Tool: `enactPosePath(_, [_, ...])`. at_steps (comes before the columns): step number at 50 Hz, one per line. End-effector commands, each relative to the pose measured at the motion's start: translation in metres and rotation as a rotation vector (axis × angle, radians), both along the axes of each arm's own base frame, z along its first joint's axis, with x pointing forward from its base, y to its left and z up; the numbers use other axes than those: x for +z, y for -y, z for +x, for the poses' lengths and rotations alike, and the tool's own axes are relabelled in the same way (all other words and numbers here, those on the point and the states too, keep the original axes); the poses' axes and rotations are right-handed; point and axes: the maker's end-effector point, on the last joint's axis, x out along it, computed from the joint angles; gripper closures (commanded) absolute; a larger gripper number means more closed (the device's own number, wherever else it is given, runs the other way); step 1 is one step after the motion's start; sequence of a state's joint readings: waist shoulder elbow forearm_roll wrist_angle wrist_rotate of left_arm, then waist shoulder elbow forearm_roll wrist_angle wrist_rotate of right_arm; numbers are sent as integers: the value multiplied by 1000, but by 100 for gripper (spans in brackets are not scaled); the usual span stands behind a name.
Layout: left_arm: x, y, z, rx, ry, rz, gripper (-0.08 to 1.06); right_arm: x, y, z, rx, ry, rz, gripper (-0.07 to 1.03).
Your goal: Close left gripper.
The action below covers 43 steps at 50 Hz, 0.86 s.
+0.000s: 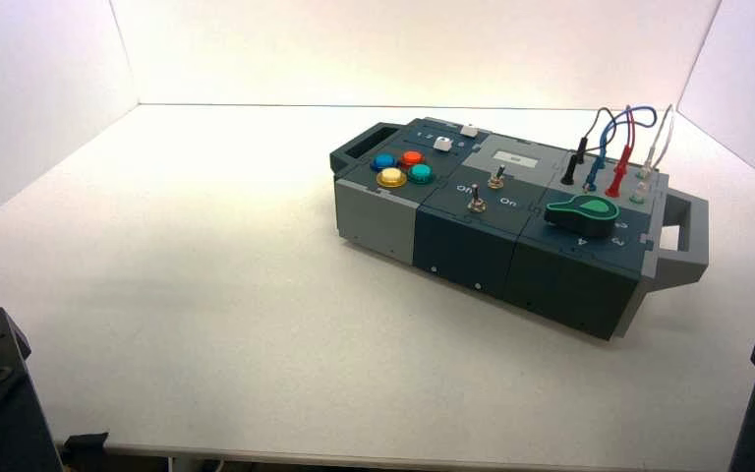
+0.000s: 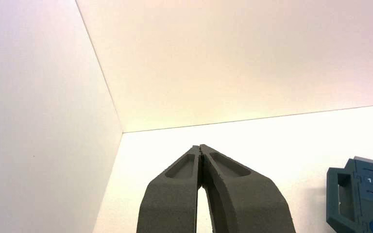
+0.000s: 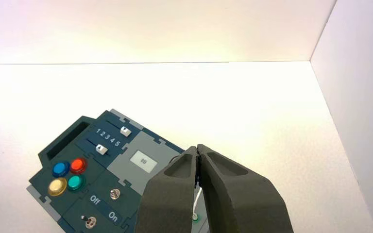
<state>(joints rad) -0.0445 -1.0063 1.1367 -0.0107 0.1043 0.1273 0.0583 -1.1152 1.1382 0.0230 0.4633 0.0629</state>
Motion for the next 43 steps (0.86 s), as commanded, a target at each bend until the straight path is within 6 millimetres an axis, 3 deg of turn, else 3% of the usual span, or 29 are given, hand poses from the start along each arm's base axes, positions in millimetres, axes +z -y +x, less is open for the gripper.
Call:
enactPosePath(1, [11, -1, 2, 5, 25, 4, 101, 5, -2, 3, 4, 7, 6, 98])
enactPosePath(43, [8, -1, 3, 4, 13, 11, 101, 4, -2, 3, 4, 1, 9, 98])
